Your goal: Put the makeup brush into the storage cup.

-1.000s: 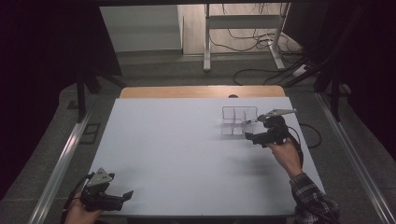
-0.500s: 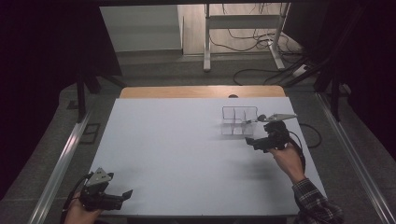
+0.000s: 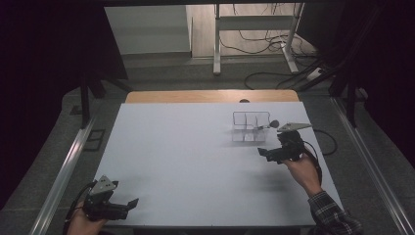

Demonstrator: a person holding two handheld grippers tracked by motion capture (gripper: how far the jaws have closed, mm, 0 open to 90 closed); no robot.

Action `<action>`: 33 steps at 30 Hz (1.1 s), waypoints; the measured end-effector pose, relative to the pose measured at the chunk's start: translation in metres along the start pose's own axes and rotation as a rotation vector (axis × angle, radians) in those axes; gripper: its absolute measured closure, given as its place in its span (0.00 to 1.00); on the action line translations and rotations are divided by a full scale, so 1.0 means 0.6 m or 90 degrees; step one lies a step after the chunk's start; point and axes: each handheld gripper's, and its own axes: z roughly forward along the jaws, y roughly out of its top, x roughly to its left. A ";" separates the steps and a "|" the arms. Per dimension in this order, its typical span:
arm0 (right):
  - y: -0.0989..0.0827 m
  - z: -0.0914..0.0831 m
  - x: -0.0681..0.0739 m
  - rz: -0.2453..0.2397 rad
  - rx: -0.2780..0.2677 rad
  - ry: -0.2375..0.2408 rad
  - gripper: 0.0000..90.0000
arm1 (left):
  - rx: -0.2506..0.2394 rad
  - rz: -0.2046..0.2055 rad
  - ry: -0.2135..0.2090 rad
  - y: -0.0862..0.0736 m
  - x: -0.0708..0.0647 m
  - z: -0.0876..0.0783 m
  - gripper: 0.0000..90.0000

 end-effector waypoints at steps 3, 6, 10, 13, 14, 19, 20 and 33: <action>-0.003 -0.001 0.001 0.000 0.003 -0.003 0.02 | -0.001 0.000 0.002 0.000 0.000 0.000 0.02; -0.007 -0.003 0.001 -0.001 0.003 -0.002 0.02 | -0.001 0.000 0.003 0.000 0.000 -0.001 0.02; -0.011 -0.006 0.003 -0.001 0.006 -0.001 0.02 | -0.001 -0.001 0.004 0.000 0.000 -0.001 0.02; -0.013 -0.008 0.006 -0.005 0.005 -0.001 0.02 | -0.001 0.000 0.004 0.000 0.000 -0.001 0.02; -0.014 -0.009 0.006 -0.006 0.005 0.000 0.02 | -0.001 0.000 0.004 0.000 0.000 -0.001 0.02; -0.017 -0.013 0.010 -0.009 0.005 0.000 0.02 | 0.000 0.000 0.004 0.000 0.000 0.000 0.02; -0.018 -0.014 0.011 -0.011 0.005 0.000 0.02 | 0.000 0.000 0.004 0.000 0.000 0.000 0.02; -0.031 -0.026 0.023 -0.016 0.008 0.009 0.01 | 0.005 0.001 0.003 0.000 0.000 0.001 0.02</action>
